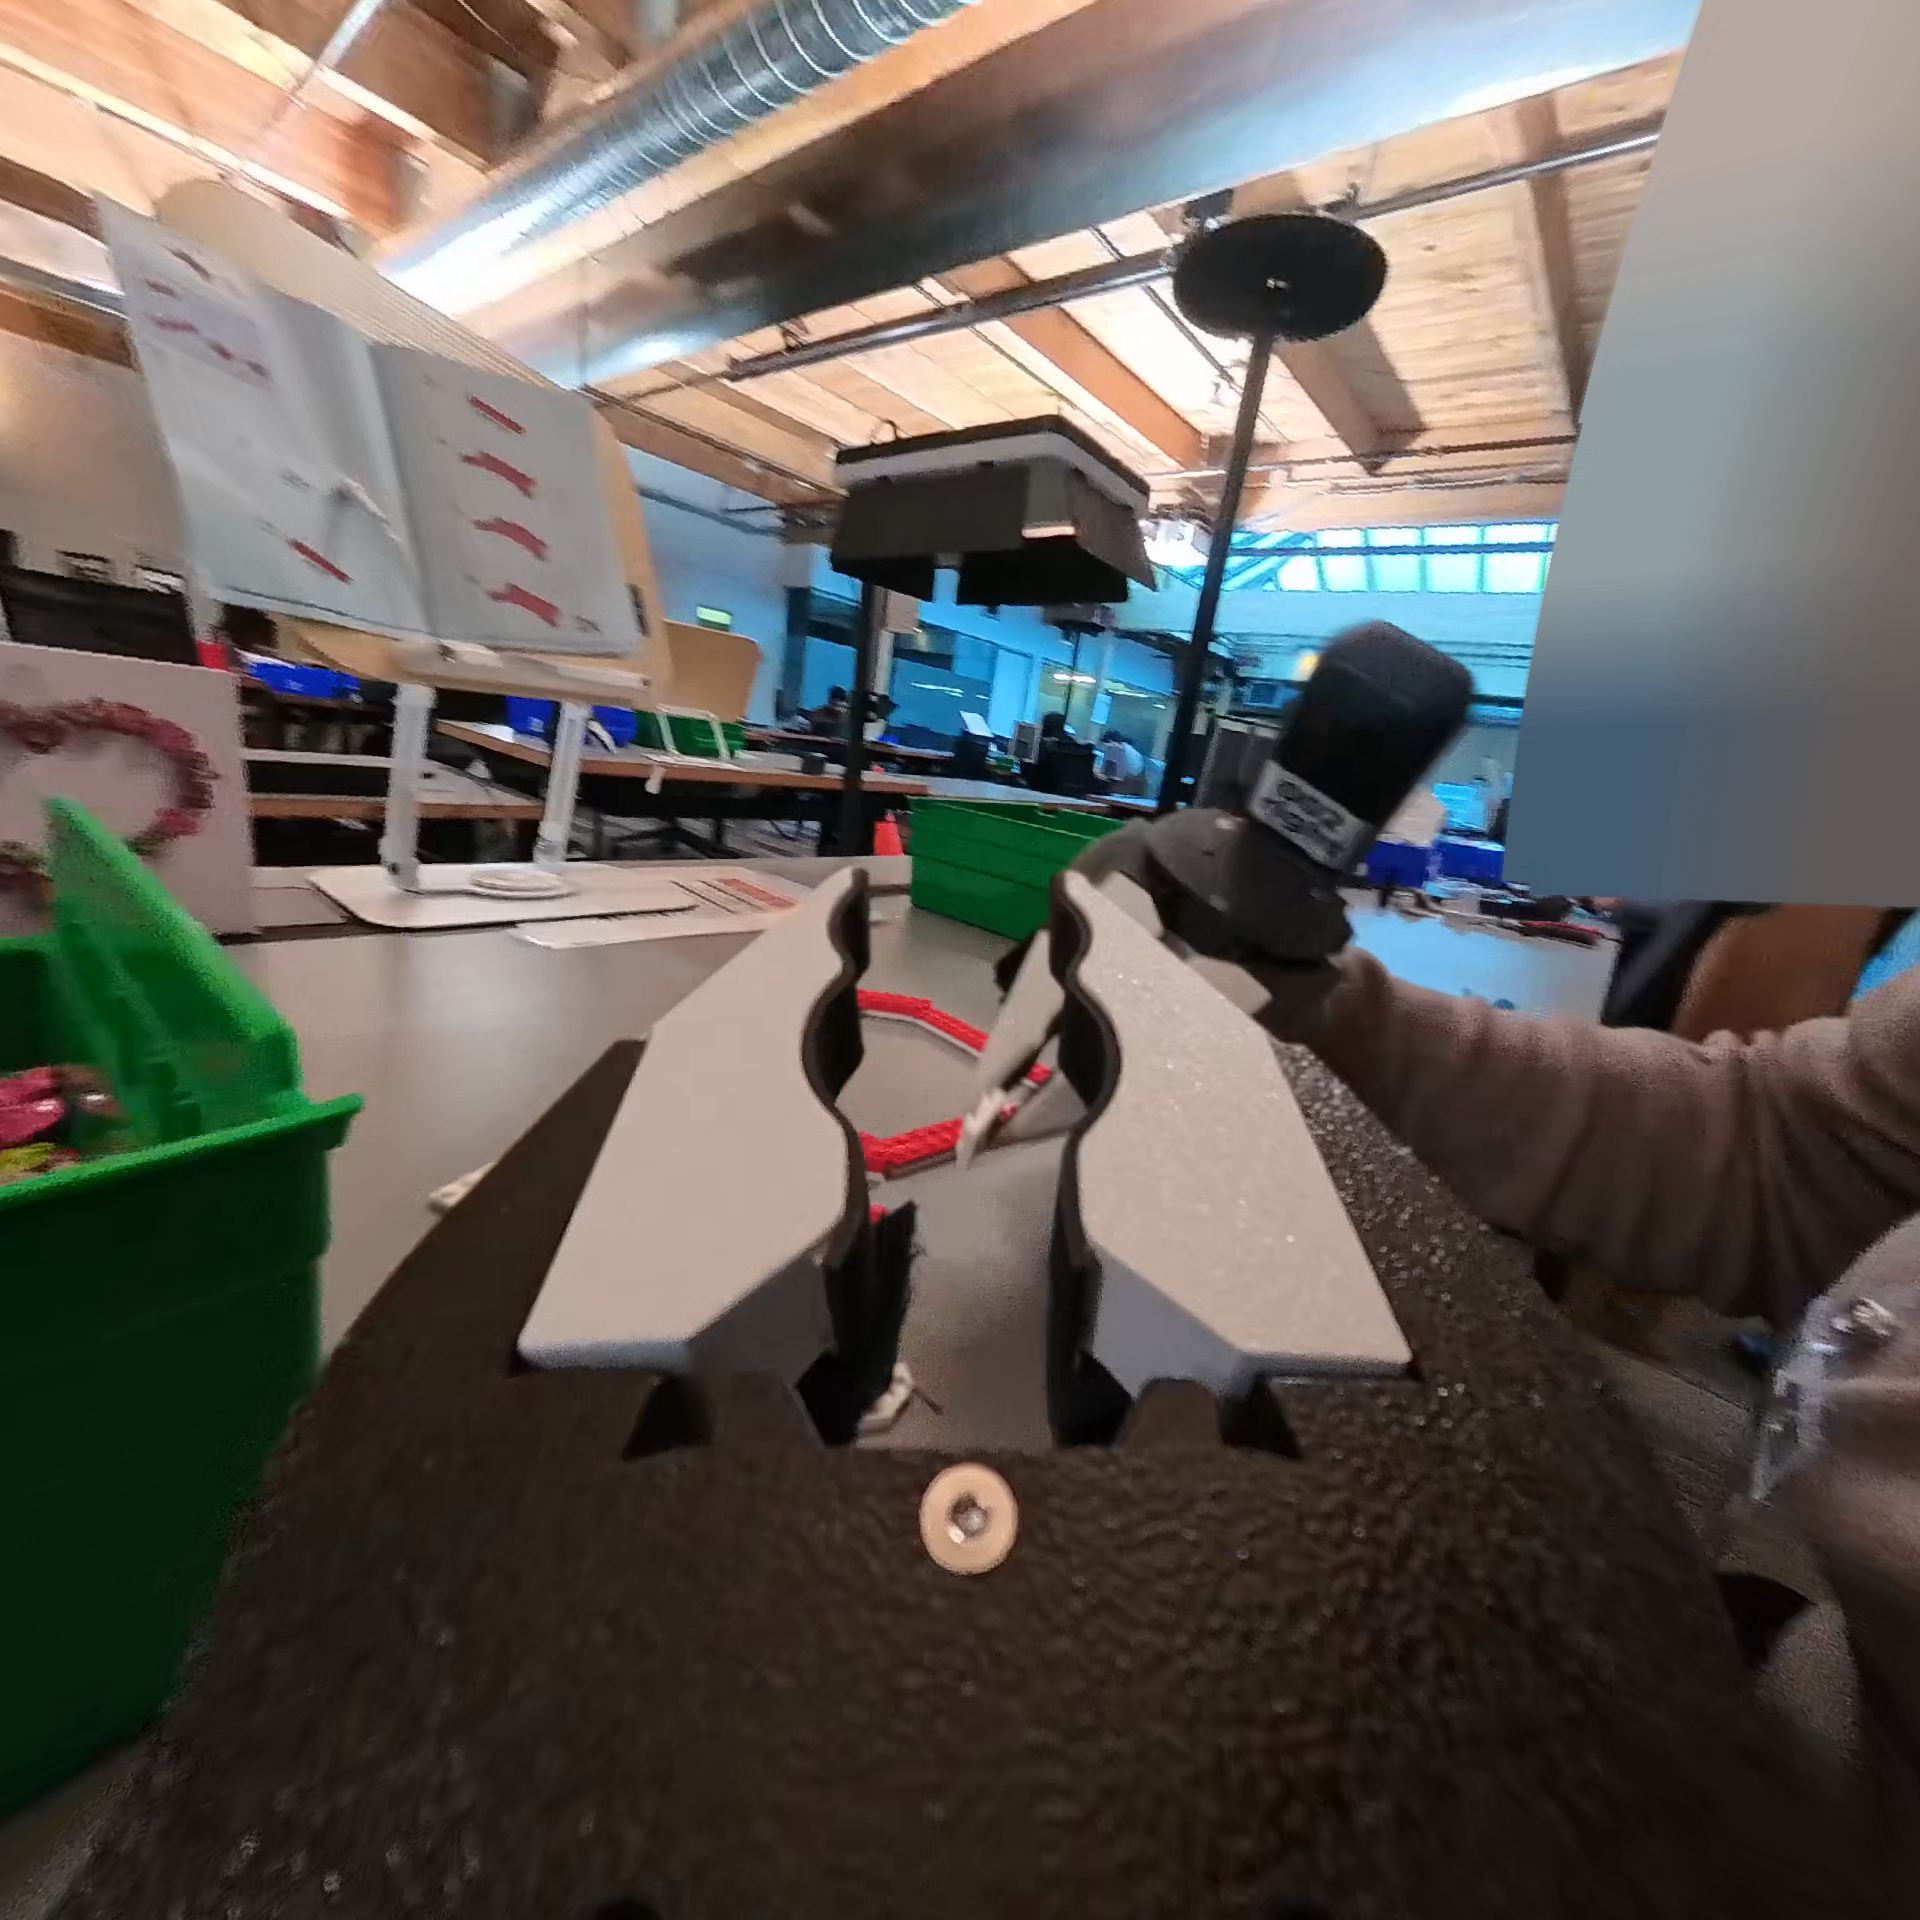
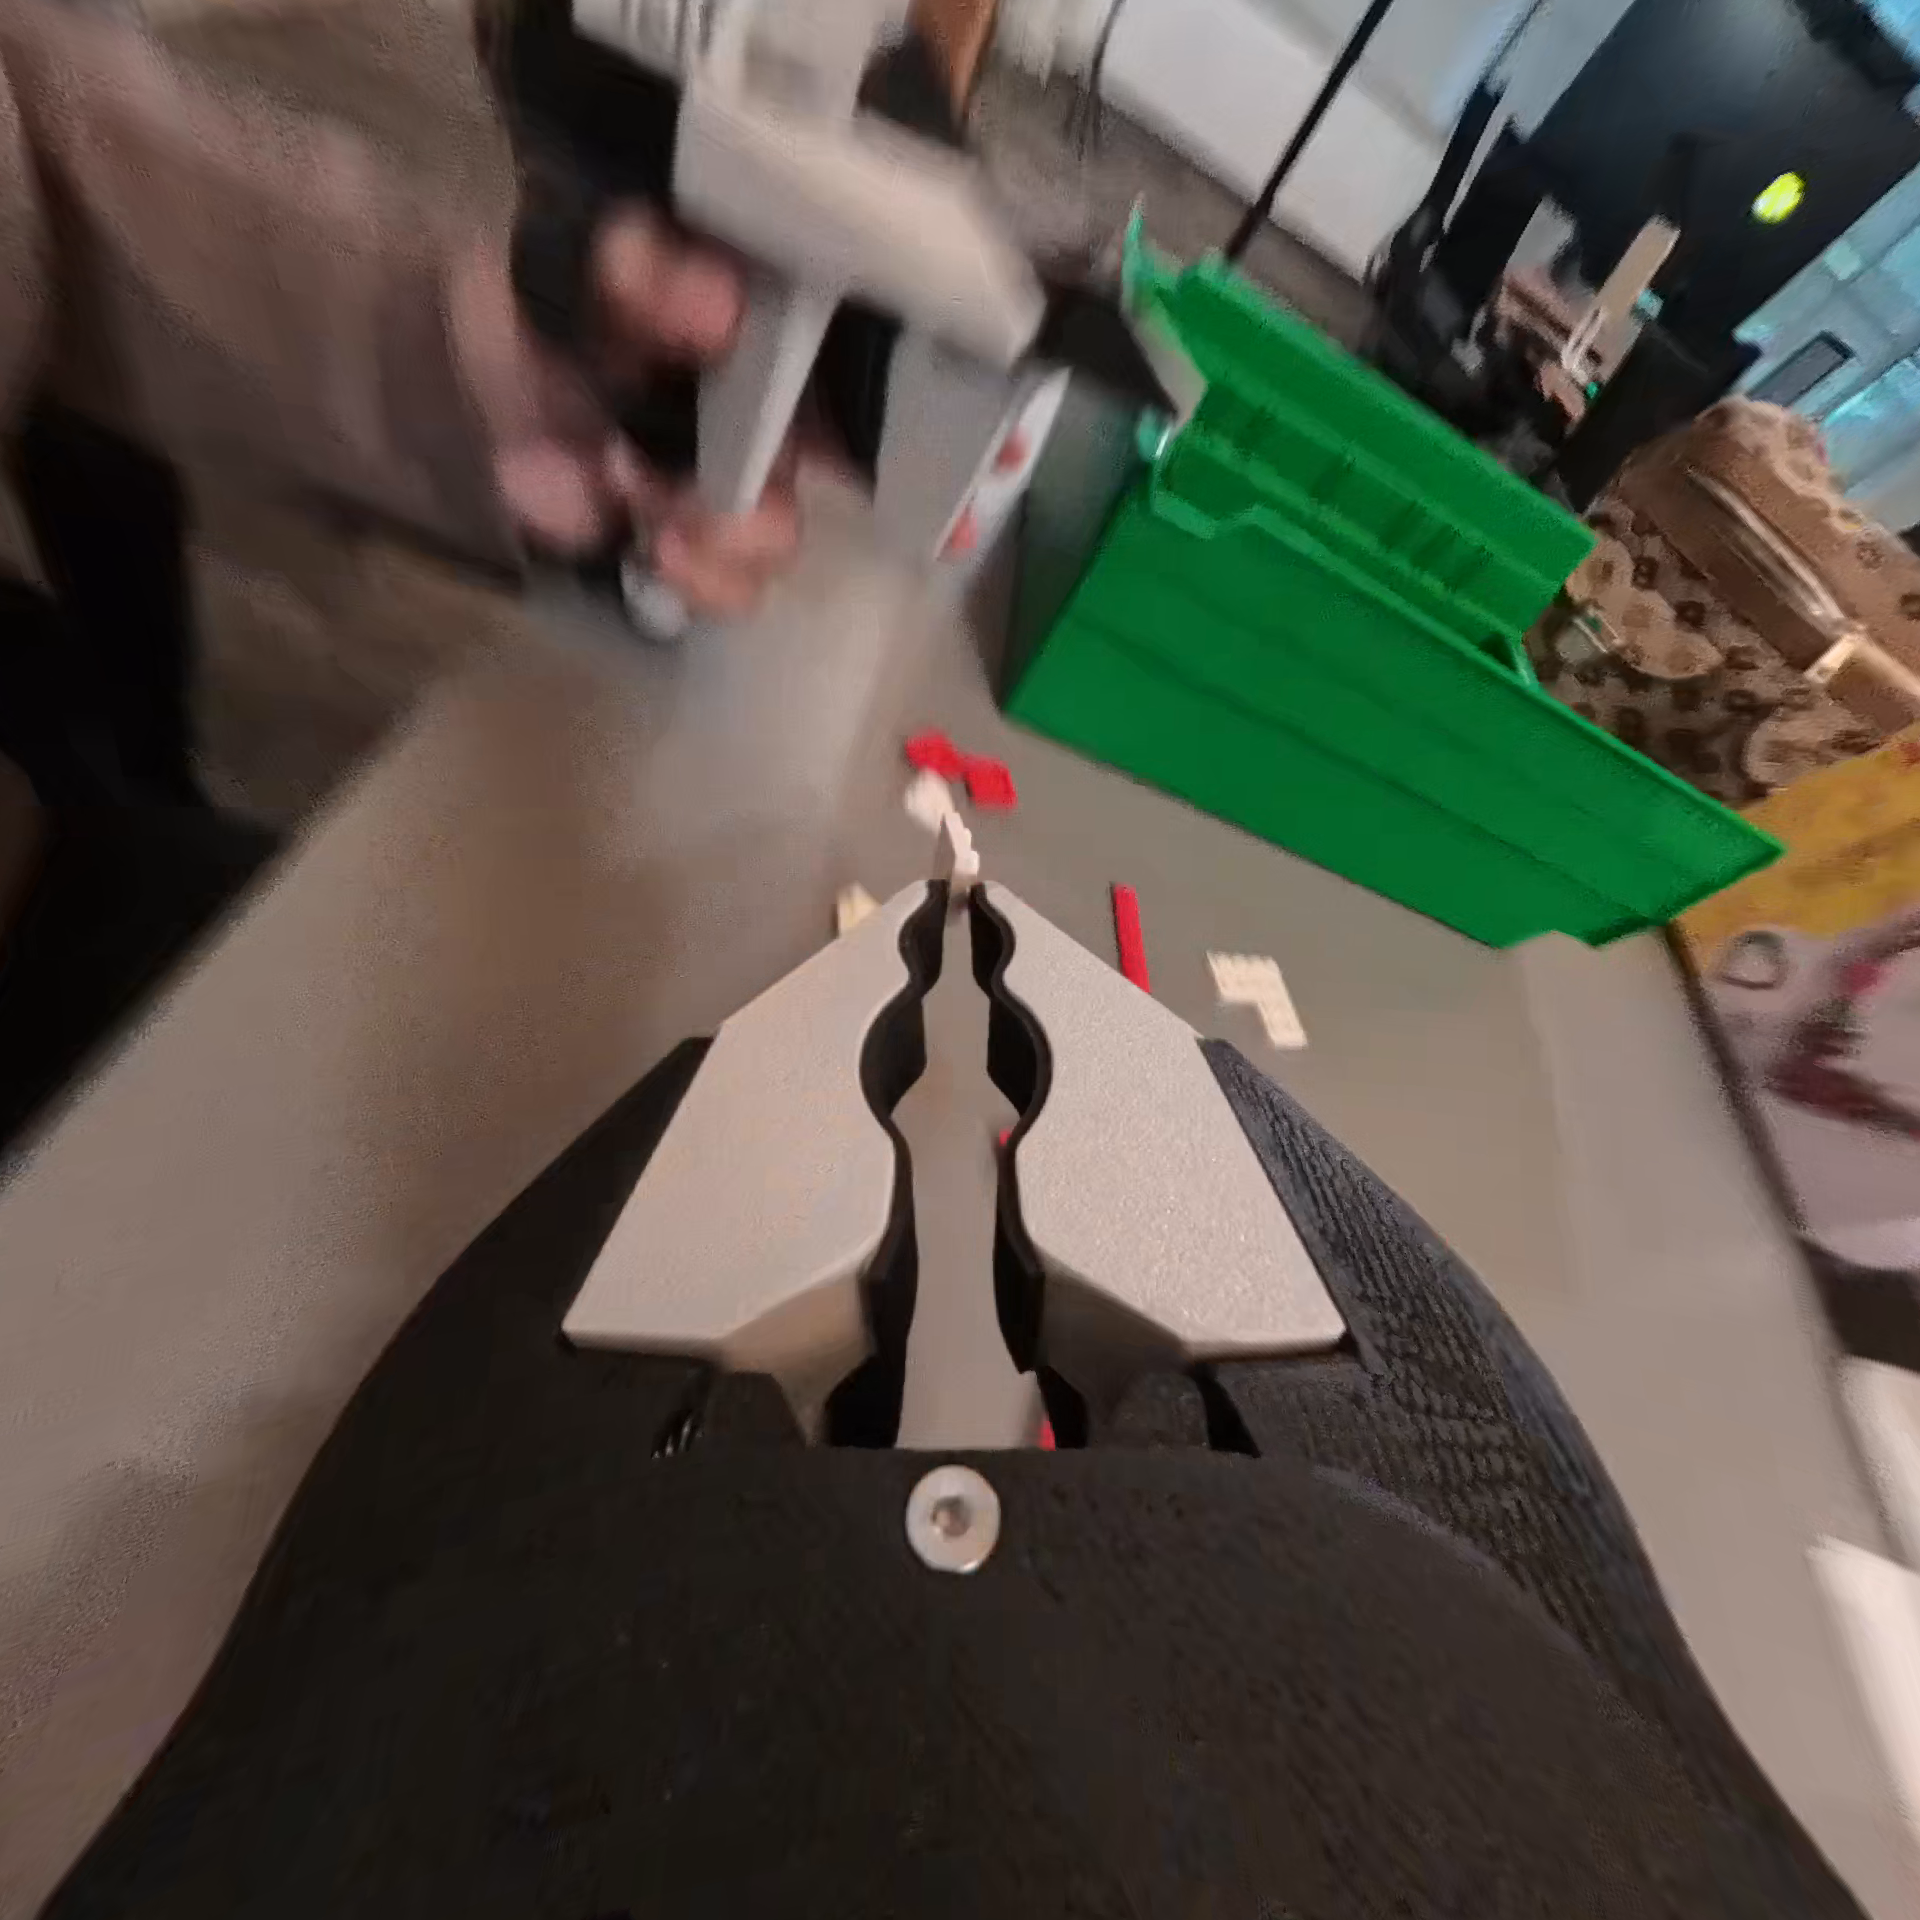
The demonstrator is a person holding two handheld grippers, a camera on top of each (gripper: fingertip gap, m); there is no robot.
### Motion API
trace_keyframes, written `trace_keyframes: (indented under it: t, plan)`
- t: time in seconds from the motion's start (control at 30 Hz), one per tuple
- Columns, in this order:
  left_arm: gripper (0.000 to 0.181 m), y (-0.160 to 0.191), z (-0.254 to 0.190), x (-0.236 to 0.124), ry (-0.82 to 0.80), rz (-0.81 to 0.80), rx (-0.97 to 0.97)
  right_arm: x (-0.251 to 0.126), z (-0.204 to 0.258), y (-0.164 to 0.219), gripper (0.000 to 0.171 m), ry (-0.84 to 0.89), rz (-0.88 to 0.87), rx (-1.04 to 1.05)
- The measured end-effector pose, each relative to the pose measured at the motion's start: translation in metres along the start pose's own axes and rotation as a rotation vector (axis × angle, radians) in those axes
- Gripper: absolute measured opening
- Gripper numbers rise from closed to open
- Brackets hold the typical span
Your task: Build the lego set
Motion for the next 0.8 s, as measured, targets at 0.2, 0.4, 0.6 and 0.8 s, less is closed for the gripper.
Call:
trace_keyframes:
  t: [0.2, 0.4, 0.6, 0.8]
  plan:
    - [0.029, -0.005, 0.010, -0.006, -0.095, -0.017, 0.039, -0.004, 0.024, 0.034, 0.003, -0.019, 0.108, -0.738]
    - [0.026, -0.011, 0.013, -0.012, -0.129, -0.049, 0.059, -0.009, 0.034, 0.044, 0.003, -0.105, -0.004, -1.139]
    - [0.025, -0.010, 0.014, -0.011, -0.130, -0.044, 0.056, -0.008, 0.036, 0.055, 0.004, -0.170, -0.079, -1.418]
    - [0.025, -0.012, 0.016, -0.013, -0.140, -0.052, 0.057, -0.009, 0.030, 0.058, 0.007, -0.185, -0.074, -1.489]
Point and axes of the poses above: each gripper's, where its closed fingertips meet, x out along the fingers, y out of its underside, z = x × y across the jaws, the point moved 2 cm from there along -x, back along the fingers, and after that the axes turned 13 degrees about y, right-handed, at the moved point
